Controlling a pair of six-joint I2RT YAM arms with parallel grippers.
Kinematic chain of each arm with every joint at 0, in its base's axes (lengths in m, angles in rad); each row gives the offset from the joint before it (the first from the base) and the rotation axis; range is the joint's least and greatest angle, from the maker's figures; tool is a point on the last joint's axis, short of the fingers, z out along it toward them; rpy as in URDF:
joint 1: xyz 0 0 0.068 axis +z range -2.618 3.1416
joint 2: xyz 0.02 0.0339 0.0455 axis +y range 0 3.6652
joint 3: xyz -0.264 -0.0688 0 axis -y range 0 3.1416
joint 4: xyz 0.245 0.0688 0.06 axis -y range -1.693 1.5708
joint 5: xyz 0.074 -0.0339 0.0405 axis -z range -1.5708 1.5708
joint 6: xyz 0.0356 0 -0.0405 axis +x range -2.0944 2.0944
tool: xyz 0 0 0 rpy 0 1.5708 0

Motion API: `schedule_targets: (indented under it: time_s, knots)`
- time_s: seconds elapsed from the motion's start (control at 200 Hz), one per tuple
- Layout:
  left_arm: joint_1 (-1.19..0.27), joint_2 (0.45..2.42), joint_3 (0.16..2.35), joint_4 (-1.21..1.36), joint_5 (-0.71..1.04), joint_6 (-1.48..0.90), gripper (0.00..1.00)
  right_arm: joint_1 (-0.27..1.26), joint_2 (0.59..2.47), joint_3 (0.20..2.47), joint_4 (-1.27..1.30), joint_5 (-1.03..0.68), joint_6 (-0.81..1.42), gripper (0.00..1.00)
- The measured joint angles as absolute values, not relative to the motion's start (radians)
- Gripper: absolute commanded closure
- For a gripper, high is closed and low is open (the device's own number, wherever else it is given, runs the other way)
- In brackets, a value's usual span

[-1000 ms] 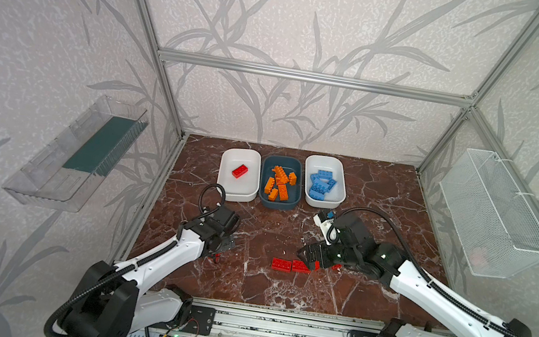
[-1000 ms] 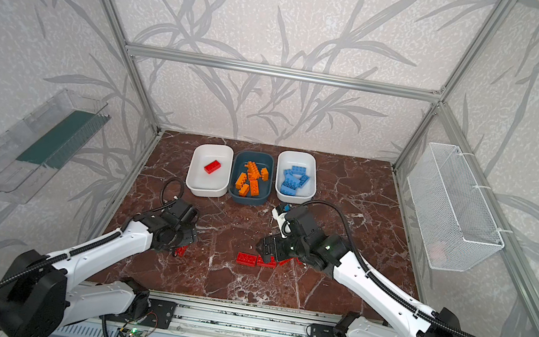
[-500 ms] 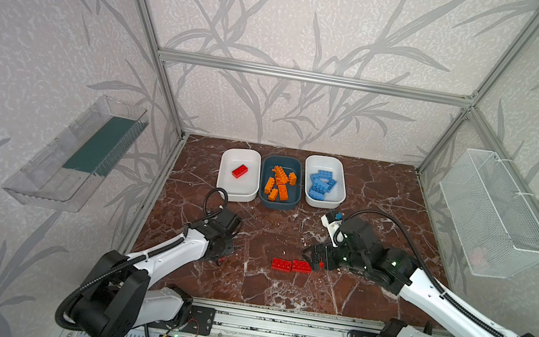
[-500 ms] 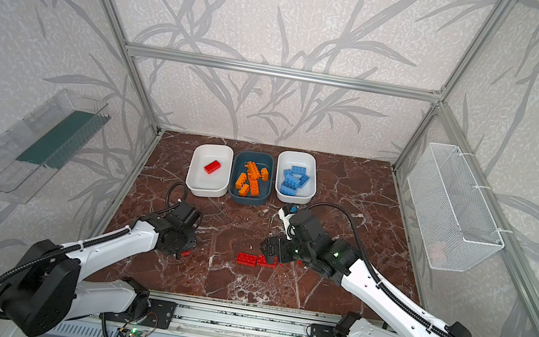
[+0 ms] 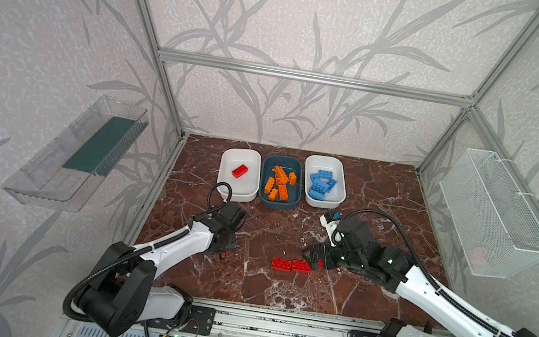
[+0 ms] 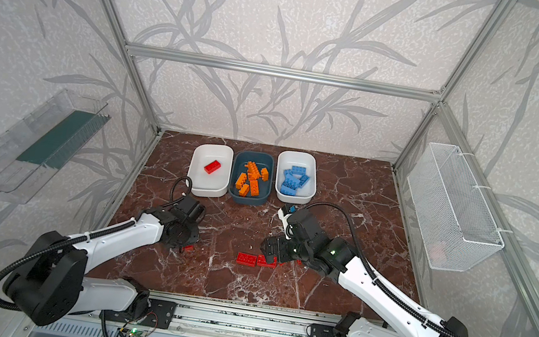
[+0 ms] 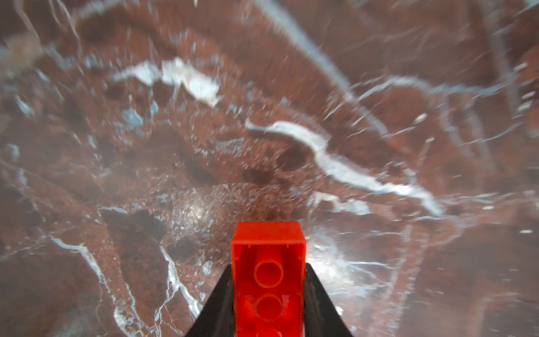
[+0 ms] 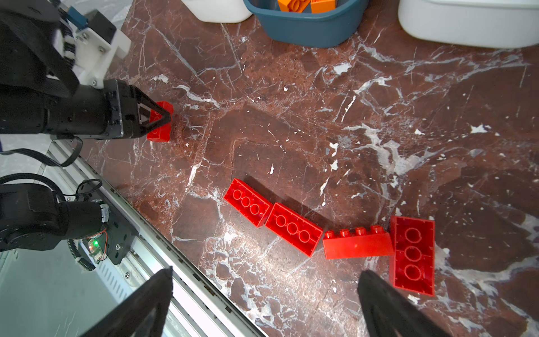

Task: Sort the legos into containers by color
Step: 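Lower the red brick into the white tub and open the left gripper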

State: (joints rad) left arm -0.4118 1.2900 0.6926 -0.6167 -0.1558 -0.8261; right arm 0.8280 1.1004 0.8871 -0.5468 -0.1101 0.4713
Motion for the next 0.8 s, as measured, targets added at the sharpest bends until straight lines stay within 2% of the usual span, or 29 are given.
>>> schedule_targets:
  time_s: [0.15, 0.315, 0.54, 0.8]
  knots:
    - [-0.411, 1.335, 0.88, -0.678, -0.208, -0.804, 0.67, 0.828, 1.1, 0.887, -0.547, -0.091, 0.456, 0.01]
    - [-0.393, 1.467, 1.114, -0.711, -0.24, -0.76, 0.68, 0.819, 1.105, 0.894, -0.546, -0.087, 0.436, 0.01]
    - [-0.282, 1.773, 1.475, -0.732, -0.22, -0.69, 0.7, 0.802, 1.157, 0.933, -0.547, -0.088, 0.394, 0.01]
    - [-0.165, 2.145, 1.916, -0.803, -0.186, -0.648, 0.62, 0.712, 1.187, 0.935, -0.539, -0.14, 0.376, 0.01]
